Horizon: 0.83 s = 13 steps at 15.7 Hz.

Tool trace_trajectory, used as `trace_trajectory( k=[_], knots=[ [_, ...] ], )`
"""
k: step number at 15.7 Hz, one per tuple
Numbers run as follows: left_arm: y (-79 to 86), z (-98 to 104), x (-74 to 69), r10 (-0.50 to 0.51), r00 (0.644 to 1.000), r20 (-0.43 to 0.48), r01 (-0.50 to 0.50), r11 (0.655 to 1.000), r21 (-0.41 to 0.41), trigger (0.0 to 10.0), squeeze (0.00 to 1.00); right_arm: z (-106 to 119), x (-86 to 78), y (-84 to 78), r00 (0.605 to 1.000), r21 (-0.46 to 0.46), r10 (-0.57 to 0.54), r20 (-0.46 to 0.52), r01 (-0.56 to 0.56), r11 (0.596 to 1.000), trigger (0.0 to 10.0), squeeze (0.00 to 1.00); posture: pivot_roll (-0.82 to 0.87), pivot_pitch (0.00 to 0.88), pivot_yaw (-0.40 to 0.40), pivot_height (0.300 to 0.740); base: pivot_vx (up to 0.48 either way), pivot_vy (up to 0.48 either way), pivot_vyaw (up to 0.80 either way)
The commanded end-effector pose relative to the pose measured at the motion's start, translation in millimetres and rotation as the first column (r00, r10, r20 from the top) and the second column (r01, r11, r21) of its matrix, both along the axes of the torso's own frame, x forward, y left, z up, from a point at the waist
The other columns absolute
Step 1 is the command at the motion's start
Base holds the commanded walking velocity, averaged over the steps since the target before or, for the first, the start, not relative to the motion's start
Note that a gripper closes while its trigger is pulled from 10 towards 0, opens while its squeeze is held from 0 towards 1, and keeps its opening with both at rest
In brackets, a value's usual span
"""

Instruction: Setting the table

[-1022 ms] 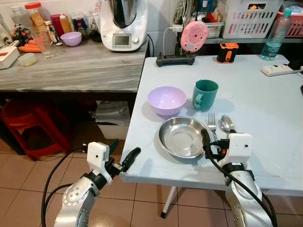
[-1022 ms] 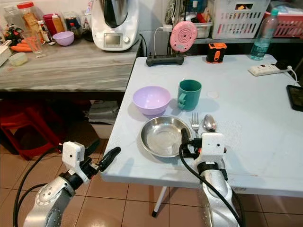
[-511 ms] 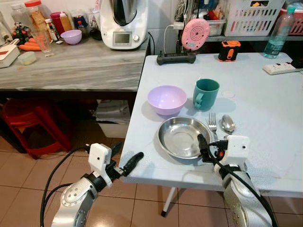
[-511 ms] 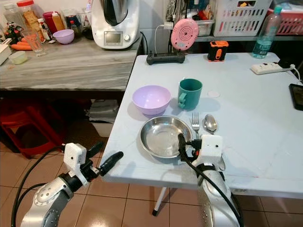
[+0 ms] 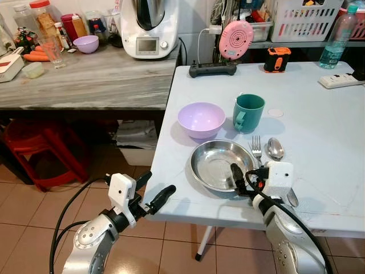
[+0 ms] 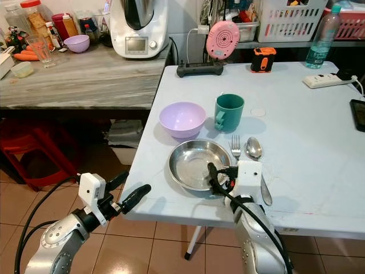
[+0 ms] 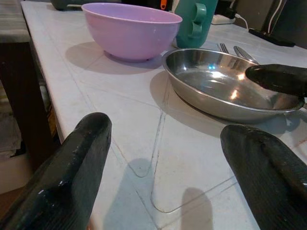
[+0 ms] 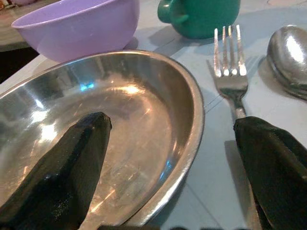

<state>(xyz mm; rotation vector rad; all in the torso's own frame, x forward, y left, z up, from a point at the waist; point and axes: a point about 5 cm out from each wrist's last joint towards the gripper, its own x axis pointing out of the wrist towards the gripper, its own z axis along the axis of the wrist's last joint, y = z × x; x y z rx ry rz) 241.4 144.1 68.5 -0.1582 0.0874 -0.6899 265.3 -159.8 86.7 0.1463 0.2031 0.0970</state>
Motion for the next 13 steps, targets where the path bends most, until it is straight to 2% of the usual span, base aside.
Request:
trace_trajectory(
  k=[1,2,3,4,5,6,13],
  knots=[
    [1.0,0.1,-0.4,-0.011,1.0,-0.002,0.011,1.0,0.014,10.0,0.0,1.0,2.7,7.3,0.999,0.023,0.041,-0.007,-0.041,0.999,10.0,0.0,-0.05,0.007,0.091,0.74,0.0,0.0,0.0],
    [0.6,-0.3,-0.4,-0.015,1.0,-0.002,0.015,1.0,0.014,10.0,0.0,1.4,3.0,8.7,0.999,0.024,0.049,-0.008,-0.049,0.999,10.0,0.0,-0.05,0.005,0.09,0.74,0.0,0.0,0.0],
    [0.2,-0.7,-0.4,-0.021,1.0,-0.002,0.021,1.0,0.011,10.0,0.0,1.9,3.7,10.9,0.998,0.027,0.064,-0.011,-0.064,0.998,5.9,0.0,-0.05,0.005,0.089,0.74,0.0,0.0,0.0],
    [-0.4,-0.9,-0.5,-0.024,1.0,-0.003,0.024,1.0,0.008,10.0,0.0,2.0,3.8,11.1,0.998,0.027,0.067,-0.013,-0.066,0.997,2.5,0.0,-0.05,0.006,0.087,0.74,0.0,0.0,0.0],
    [-0.9,-1.1,-0.7,-0.026,1.0,-0.003,0.026,1.0,0.006,10.0,0.0,1.6,3.6,11.9,0.997,0.031,0.072,-0.019,-0.071,0.997,0.3,0.0,-0.05,0.007,0.086,0.74,0.0,0.0,0.0],
    [-0.8,-1.8,-1.1,-0.027,1.0,-0.005,0.027,1.0,0.005,10.0,0.0,0.5,3.2,13.2,0.997,0.036,0.077,-0.027,-0.076,0.996,0.0,0.0,-0.05,0.008,0.086,0.74,0.0,0.0,0.0],
    [-0.9,-5.4,-3.4,-0.039,0.999,-0.009,0.039,0.999,0.007,10.0,0.0,-4.9,1.1,16.4,0.994,0.084,0.083,-0.072,-0.077,0.993,0.0,0.0,-0.05,0.014,0.087,0.74,0.0,0.0,0.0]
  ],
)
